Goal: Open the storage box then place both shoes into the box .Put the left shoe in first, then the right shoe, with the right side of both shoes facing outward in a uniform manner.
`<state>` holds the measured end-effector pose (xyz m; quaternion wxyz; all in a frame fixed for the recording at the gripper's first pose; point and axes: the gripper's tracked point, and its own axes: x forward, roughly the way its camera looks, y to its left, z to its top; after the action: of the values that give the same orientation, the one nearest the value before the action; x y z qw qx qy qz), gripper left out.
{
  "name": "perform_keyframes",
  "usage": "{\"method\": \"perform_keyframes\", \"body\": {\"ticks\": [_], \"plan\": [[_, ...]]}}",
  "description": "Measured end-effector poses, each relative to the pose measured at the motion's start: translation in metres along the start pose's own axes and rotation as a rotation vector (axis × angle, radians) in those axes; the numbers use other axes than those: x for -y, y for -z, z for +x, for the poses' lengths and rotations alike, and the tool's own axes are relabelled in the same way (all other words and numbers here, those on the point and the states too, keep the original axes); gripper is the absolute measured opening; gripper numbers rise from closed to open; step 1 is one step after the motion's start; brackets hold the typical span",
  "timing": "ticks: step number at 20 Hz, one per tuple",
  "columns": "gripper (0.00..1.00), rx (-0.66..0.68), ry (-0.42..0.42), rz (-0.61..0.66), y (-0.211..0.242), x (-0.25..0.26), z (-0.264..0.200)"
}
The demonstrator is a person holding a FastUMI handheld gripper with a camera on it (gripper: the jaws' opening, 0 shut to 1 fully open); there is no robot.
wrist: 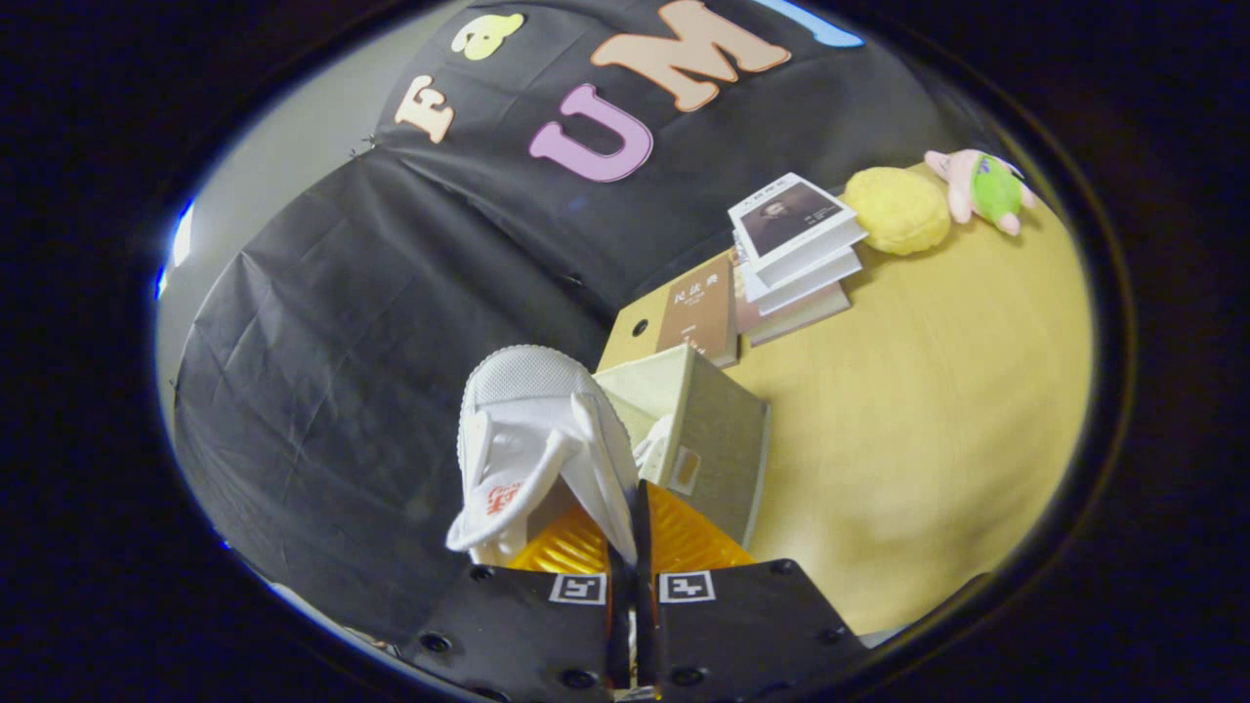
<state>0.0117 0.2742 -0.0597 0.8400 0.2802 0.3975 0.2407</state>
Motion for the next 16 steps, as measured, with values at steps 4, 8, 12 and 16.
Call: {"method": "perform_keyframes", "body": {"ticks": [4,8,12,16], "plan": [[0.06,-0.043,0.028,-0.004,-0.003,-0.026,0.040],[0.06,-0.025,0.134,-0.018,-0.013,-0.017,0.072],[0.06,-0.002,0.272,-0.011,-0.019,0.012,0.096],[0.06,0.000,0.382,-0.051,-0.011,0.031,0.113]]}}
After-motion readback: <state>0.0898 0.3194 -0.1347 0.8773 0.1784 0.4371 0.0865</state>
